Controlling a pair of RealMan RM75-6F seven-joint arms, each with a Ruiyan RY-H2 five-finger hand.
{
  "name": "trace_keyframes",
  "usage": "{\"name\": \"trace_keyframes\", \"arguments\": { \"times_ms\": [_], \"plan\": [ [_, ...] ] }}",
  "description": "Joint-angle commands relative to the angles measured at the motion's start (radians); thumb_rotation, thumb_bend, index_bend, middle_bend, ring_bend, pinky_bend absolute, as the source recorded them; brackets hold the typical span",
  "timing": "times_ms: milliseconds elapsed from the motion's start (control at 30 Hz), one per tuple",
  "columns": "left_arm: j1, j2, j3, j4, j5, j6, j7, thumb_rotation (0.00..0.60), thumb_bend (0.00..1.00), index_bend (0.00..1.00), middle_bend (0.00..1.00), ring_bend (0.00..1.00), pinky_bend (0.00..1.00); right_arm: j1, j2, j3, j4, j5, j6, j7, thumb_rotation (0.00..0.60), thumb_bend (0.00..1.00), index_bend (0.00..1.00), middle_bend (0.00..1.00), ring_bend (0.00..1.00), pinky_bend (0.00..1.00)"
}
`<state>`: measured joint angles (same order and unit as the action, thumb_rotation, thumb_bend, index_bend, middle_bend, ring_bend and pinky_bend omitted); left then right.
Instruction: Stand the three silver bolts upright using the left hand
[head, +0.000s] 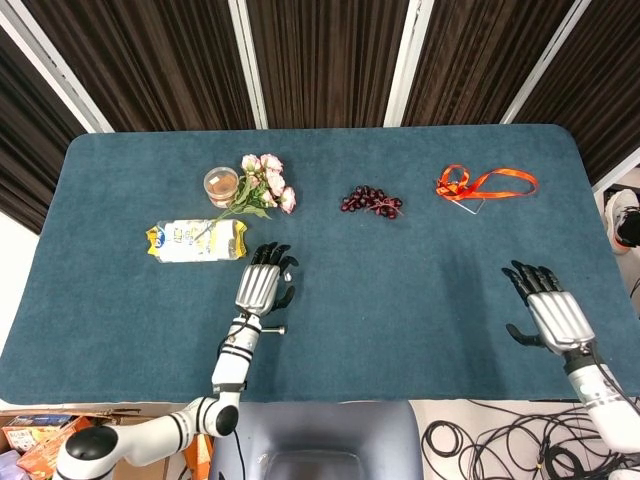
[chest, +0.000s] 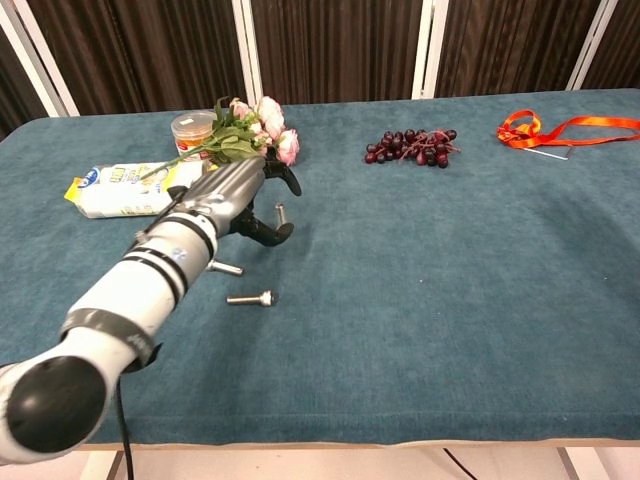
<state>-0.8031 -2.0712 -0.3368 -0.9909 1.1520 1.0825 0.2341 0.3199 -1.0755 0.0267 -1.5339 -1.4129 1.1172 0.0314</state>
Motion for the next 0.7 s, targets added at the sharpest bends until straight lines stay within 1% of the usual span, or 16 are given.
{"name": "trace_keyframes", "arguments": {
  "times_ms": [33, 67, 200, 333, 467, 700],
  "plan": [
    [0.086, 0.125, 0.104, -0.168, 0.082, 0.074, 0.038, 0.6, 0.36, 0.37, 0.15, 0.06, 0.09, -0.011, 0.001, -0.008, 0.002, -0.017, 0.018, 0.005, 0.6, 0.24, 0.0, 0.0, 0.0, 0.0],
    [0.101, 0.145, 0.128, -0.191, 0.092, 0.085, 0.074, 0.6, 0.36, 0.37, 0.14, 0.06, 0.08, -0.016, -0.001, -0.011, 0.006, -0.023, 0.024, 0.007, 0.6, 0.24, 0.0, 0.0, 0.0, 0.0],
    [0.137, 0.191, 0.174, -0.274, 0.069, 0.075, 0.159, 0.6, 0.36, 0.39, 0.12, 0.04, 0.07, -0.026, -0.008, -0.022, 0.015, -0.039, 0.035, 0.02, 0.6, 0.24, 0.0, 0.0, 0.0, 0.0],
    [0.154, 0.209, 0.211, -0.278, 0.084, 0.075, 0.193, 0.6, 0.37, 0.41, 0.11, 0.03, 0.06, -0.037, -0.01, -0.032, 0.024, -0.055, 0.049, 0.026, 0.6, 0.24, 0.0, 0.0, 0.0, 0.0],
    [0.161, 0.191, 0.222, -0.235, 0.091, 0.06, 0.177, 0.6, 0.37, 0.41, 0.11, 0.03, 0.06, -0.044, -0.011, -0.036, 0.029, -0.061, 0.056, 0.041, 0.6, 0.24, 0.0, 0.0, 0.0, 0.0],
    [0.153, 0.151, 0.202, -0.159, 0.092, 0.04, 0.15, 0.6, 0.37, 0.42, 0.11, 0.03, 0.06, -0.045, -0.009, -0.036, 0.021, -0.066, 0.056, 0.035, 0.6, 0.24, 0.0, 0.0, 0.0, 0.0]
  ]
}}
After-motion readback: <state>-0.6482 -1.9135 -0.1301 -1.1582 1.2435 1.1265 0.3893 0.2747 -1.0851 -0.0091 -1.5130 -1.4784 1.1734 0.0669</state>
